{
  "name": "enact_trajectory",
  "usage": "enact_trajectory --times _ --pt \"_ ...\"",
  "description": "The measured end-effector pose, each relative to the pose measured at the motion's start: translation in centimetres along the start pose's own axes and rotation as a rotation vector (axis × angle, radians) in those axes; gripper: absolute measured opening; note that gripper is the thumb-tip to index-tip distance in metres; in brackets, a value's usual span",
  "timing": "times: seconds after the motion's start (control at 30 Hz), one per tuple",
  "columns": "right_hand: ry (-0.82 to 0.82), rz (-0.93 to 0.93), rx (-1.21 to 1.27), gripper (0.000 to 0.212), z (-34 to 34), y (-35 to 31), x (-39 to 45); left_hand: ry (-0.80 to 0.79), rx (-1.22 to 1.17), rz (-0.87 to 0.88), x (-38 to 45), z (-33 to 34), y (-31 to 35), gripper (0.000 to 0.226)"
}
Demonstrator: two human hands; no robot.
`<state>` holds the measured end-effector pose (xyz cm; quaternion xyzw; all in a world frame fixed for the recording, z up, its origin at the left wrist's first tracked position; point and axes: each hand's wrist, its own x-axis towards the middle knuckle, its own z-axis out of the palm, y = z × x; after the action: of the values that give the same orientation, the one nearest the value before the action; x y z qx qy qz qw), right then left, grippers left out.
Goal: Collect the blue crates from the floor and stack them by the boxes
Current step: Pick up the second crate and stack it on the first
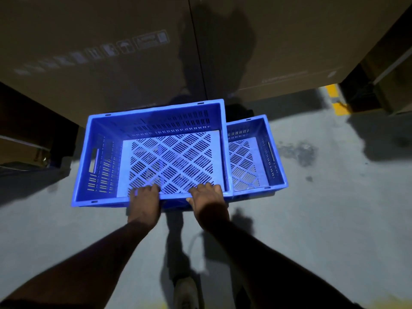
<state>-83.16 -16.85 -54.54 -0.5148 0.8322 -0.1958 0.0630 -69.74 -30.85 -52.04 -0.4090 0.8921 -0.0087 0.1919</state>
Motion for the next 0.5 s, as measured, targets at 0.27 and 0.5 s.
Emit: enact_trajectory --times 0.27,0.5 --pt "0.064 -0.031 -0.019 0.022 -0.1 0.4 0.0 0.154 -0.146 0.181 -1.0 -0.1 3.9 0.026" --pt "0.043 -0.035 -0.021 0.015 -0.7 2.0 0.0 0.089 -0.258 0.217 -0.6 -0.2 4.4 0.038"
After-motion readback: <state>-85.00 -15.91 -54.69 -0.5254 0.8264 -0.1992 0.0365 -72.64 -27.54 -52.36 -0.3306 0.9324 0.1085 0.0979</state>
